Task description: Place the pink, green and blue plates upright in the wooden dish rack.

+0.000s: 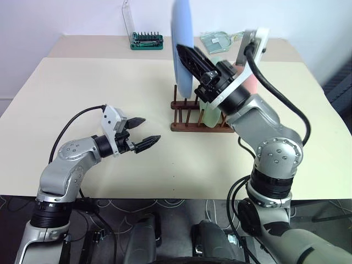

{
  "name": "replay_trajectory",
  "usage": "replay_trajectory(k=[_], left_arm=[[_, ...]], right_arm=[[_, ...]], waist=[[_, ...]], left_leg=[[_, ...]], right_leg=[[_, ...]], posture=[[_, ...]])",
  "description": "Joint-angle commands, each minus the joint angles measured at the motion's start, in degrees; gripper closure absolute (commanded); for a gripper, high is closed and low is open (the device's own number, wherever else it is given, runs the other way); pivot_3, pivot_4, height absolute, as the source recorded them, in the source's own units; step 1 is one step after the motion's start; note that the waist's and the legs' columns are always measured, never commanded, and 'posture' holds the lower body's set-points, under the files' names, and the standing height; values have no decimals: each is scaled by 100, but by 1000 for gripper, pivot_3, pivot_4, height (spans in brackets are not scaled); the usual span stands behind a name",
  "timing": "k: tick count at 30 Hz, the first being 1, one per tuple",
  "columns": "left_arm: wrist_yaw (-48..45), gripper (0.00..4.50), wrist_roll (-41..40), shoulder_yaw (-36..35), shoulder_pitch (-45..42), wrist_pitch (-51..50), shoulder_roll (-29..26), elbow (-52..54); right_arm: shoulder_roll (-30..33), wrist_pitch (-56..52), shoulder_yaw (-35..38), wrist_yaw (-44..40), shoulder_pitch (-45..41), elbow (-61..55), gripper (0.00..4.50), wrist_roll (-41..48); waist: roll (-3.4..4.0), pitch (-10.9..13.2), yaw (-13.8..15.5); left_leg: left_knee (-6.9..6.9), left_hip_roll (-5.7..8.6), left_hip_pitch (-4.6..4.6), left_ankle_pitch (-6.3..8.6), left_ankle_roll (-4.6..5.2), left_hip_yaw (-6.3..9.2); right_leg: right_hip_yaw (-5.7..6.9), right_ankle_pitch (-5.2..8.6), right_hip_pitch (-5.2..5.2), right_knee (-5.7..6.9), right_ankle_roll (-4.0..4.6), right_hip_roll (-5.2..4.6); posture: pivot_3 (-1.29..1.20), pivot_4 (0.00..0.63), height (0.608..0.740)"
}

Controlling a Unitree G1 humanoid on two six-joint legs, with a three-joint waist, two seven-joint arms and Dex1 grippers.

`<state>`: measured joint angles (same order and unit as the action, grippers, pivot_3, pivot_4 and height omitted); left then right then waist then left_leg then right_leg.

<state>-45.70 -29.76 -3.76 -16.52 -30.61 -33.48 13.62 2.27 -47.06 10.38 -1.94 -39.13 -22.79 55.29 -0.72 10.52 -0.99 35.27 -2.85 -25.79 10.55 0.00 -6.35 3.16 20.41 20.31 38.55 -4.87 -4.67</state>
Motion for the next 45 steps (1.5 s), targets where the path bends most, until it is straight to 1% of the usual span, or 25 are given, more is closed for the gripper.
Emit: replay_trajectory(k=[1, 8, 18, 27, 33, 43, 45], left_arm=[[19, 0, -72, -164, -3, 40, -47, 213], [-29, 0, -35, -110, -65, 83, -40, 103], [-129, 0, 5, -87, -43, 192, -24, -4], [-268, 0, 69, -86, -2, 400, -27, -210], [-321, 0, 96, -71, 36, 509, -18, -282], [-325, 0, 124, -46, 57, 592, 10, -309], [-317, 0, 128, -42, 59, 596, 18, -304]], right_arm=[[-47, -19, 103, 238, -13, -123, 4462, 363], [-108, -42, -31, 490, 145, -32, 4462, 546], [46, 311, -264, 122, 88, -219, 4462, 407], [-11, 337, -246, 149, 133, -107, 4462, 569], [-183, 361, -72, 506, 212, 175, 4462, 653], [-235, 316, -9, 763, 247, 428, 4462, 691], [-210, 272, -26, 797, 247, 484, 3803, 683]], waist=[[0, 0, -1], [0, 0, -23], [0, 0, -21], [0, 0, -18], [0, 0, -19], [0, 0, -20], [0, 0, -20]], left_leg=[[0, 0, -4, 0, 0, 0], [0, -3, -5, -1, -1, -1], [0, -3, -5, -1, 0, -2], [0, -2, -6, -1, 0, -2], [0, -2, -6, -1, 0, -2], [-1, -2, -8, -1, 0, -2], [-1, -2, -8, -1, 0, -3]], right_leg=[[0, 0, 5, 3, 0, 0], [-3, 0, 14, 17, 1, 2], [-4, 1, 16, 18, 1, 2], [-4, 1, 17, 18, 1, 1], [-4, 1, 17, 18, 1, 0], [-5, 1, 19, 18, 1, 0], [-5, 1, 19, 18, 1, 0]], posture=[[0, 150, 732], [0, 150, 732], [0, 150, 732], [0, 150, 732], [0, 150, 732], [0, 150, 732], [0, 150, 732]])
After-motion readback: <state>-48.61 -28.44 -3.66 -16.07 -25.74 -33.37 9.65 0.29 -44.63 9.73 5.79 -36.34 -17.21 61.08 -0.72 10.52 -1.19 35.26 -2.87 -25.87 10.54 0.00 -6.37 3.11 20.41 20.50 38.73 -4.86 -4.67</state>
